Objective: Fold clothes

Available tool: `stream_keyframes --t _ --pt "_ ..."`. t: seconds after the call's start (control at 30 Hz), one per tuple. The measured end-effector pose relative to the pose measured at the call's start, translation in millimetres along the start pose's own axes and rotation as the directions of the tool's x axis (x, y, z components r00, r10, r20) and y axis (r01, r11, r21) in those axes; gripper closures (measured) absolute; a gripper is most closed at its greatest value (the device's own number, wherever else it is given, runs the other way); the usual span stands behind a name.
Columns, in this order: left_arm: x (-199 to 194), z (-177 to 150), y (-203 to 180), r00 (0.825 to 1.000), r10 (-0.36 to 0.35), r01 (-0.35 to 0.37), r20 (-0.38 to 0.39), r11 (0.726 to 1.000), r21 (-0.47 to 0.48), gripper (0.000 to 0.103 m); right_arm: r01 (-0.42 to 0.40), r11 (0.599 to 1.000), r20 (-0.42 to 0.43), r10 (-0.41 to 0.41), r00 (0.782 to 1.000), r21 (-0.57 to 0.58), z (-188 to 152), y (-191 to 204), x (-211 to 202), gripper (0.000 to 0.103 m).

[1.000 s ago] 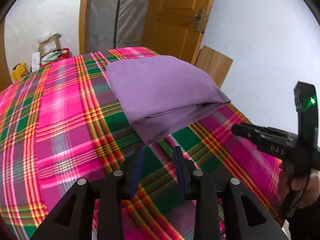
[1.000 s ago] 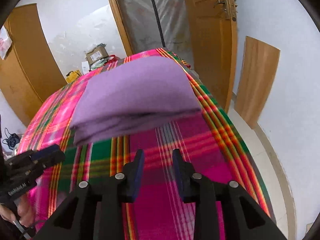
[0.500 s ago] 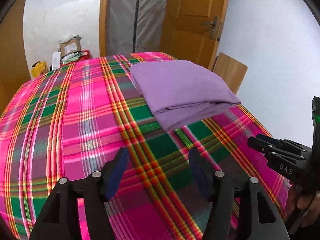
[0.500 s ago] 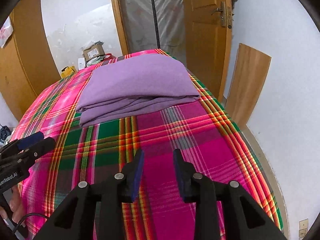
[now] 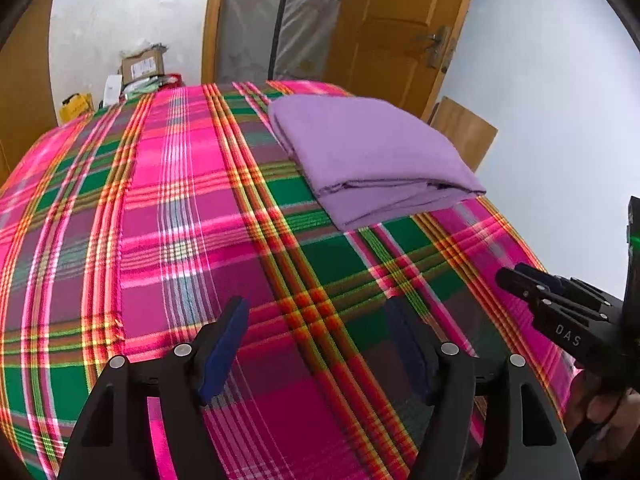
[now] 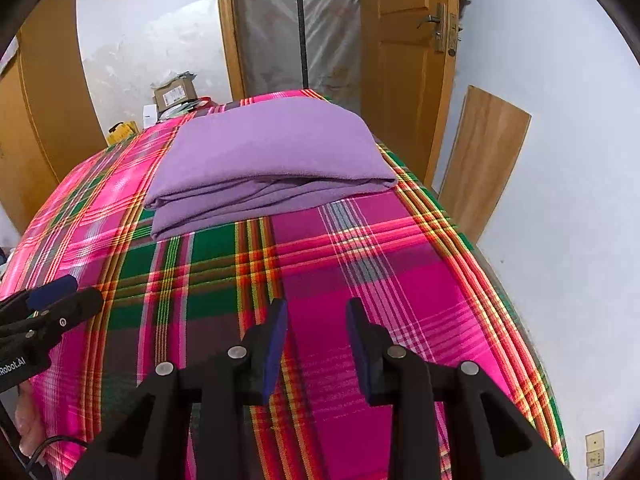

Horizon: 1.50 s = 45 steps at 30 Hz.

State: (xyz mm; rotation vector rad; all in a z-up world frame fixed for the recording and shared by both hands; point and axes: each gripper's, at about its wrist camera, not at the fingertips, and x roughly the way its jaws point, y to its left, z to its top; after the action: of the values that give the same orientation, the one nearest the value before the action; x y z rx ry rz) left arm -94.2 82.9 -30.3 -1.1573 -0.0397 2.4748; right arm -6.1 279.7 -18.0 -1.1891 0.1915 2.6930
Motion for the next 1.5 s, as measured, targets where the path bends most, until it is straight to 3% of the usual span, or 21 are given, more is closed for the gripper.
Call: stream_keyframes --t 0.37,0.97,1.5 --pt "6.1 -1.7 -7.0 0.999 0.023 -0.022 -0.031 0.999 0.031 0.027 -0.015 1.000 -0.030 0.016 0.999 0.018 0.5 -4.3 9.6 0.071" --pt "10.2 -1.9 -13.4 0.996 0.071 -0.067 -0.047 0.994 0.083 0.024 -0.001 1.000 0.034 0.002 0.999 -0.022 -0.6 3.7 -5.7 0.071" --pt "-0.4 -1.1 -12.2 0.996 0.088 -0.089 0.012 0.994 0.064 0.024 0.000 0.999 0.056 0.002 0.998 -0.043 -0.1 7.6 -10.3 0.071"
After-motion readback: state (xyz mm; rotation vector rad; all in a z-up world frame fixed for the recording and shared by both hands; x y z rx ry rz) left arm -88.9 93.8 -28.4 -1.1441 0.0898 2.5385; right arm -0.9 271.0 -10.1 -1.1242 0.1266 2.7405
